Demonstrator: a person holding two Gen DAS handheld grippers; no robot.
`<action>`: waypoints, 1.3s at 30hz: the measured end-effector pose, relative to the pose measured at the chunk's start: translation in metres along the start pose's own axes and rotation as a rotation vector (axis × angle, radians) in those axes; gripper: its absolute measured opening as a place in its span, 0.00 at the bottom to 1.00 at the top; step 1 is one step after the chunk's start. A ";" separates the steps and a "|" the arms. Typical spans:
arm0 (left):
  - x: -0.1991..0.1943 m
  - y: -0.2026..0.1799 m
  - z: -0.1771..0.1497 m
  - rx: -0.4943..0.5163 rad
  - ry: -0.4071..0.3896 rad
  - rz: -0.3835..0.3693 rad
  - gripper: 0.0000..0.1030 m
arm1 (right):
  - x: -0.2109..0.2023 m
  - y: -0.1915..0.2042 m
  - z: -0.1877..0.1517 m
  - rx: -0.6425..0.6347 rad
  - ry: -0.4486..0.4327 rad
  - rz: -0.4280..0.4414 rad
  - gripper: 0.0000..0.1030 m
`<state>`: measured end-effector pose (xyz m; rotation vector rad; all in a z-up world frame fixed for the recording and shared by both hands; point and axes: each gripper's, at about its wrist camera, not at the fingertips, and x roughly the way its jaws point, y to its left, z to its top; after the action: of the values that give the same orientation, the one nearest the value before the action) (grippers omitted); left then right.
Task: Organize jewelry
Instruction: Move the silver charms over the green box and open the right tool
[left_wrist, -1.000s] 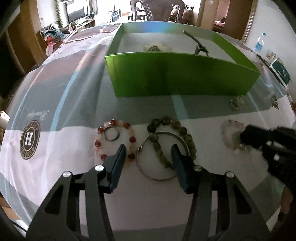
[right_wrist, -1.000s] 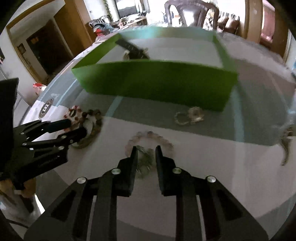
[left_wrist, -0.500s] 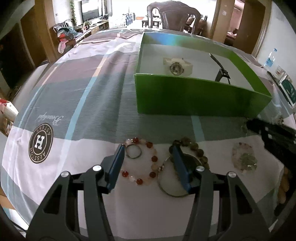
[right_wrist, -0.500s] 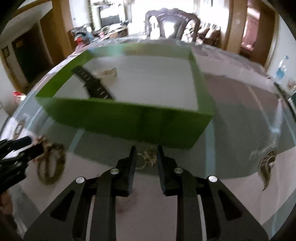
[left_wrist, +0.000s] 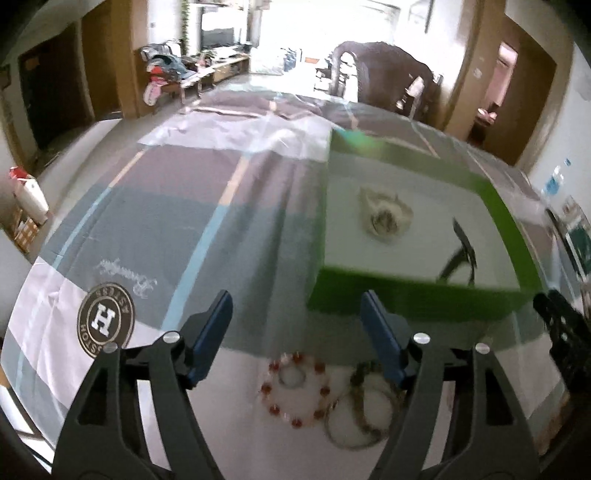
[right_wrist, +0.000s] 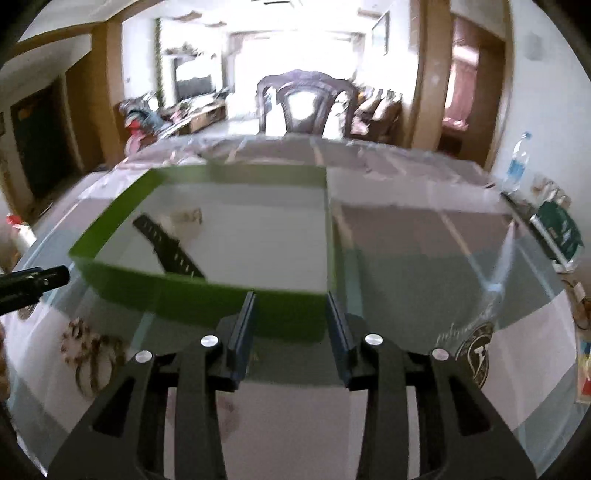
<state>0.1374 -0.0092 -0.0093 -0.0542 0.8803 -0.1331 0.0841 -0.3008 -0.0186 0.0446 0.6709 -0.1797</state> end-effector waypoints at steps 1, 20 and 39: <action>0.003 -0.001 0.003 -0.010 -0.007 0.002 0.71 | 0.001 0.002 -0.001 0.004 -0.021 -0.014 0.49; 0.034 -0.001 0.024 -0.095 0.027 0.011 0.74 | 0.027 0.003 -0.005 0.029 -0.112 -0.117 0.76; 0.020 -0.001 0.012 -0.006 0.036 0.077 0.72 | 0.048 -0.023 -0.025 0.064 0.059 -0.208 0.80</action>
<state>0.1594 -0.0132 -0.0169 -0.0230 0.9174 -0.0596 0.1009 -0.3279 -0.0676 0.0413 0.7281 -0.4008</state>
